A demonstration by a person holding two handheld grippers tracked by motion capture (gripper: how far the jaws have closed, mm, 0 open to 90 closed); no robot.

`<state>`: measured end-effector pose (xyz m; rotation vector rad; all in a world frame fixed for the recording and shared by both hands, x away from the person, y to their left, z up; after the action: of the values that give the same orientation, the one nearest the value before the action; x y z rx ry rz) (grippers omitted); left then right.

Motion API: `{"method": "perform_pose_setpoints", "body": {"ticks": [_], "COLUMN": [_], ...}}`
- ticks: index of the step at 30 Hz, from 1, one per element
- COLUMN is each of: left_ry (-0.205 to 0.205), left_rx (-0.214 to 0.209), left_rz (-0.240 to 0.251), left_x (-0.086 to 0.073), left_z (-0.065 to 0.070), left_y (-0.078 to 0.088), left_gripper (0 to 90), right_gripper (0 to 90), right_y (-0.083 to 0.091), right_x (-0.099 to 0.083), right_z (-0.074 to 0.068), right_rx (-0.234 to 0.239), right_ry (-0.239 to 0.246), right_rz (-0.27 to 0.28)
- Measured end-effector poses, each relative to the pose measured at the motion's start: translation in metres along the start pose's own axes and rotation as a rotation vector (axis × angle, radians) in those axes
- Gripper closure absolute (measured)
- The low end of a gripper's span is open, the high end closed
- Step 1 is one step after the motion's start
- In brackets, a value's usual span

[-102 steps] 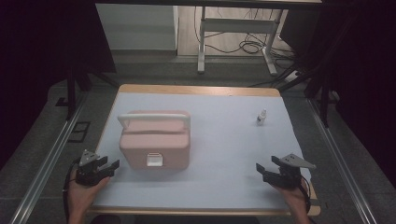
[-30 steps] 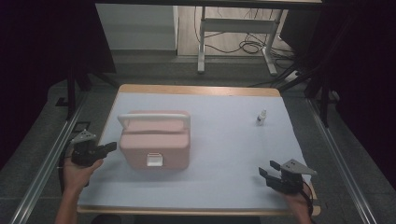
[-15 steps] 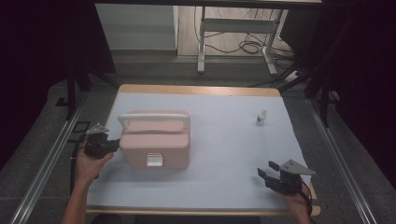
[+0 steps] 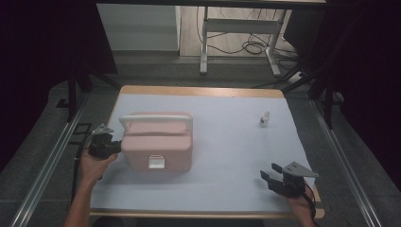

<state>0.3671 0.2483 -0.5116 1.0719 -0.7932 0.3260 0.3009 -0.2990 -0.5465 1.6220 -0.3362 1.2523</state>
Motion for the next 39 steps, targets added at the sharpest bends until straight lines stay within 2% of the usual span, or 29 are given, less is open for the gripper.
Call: {"method": "perform_pose_setpoints", "body": {"ticks": [10, 23, 39], "left_ry": [0.014, -0.013, -0.051], "left_rx": [-0.014, -0.023, -0.073], "left_rz": [0.007, -0.011, -0.021], "left_x": [0.003, 0.012, 0.017], "left_z": [0.005, 0.021, 0.050], "left_y": [-0.007, -0.021, -0.039], "left_gripper": [90.0, 90.0, 90.0], "right_gripper": [41.5, 41.3, 41.0], "right_y": [-0.001, -0.002, -0.002], "right_x": [0.000, 0.000, 0.000], "right_z": [-0.002, -0.003, -0.003], "right_rx": [0.002, 0.003, 0.003], "right_ry": [0.007, 0.015, 0.016], "right_rz": [-0.004, -0.008, -0.010]}}
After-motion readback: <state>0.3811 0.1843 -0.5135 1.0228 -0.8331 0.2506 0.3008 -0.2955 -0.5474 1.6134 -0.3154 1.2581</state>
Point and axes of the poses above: each handheld gripper's, and its own axes: y roughly backward along the jaws, x roughly out of its top, z roughly to its right, the point moved 6 cm from there along -y, roughly forward along the jaws, and after that the axes turned 4 degrees about y, right-handed, at the moved point
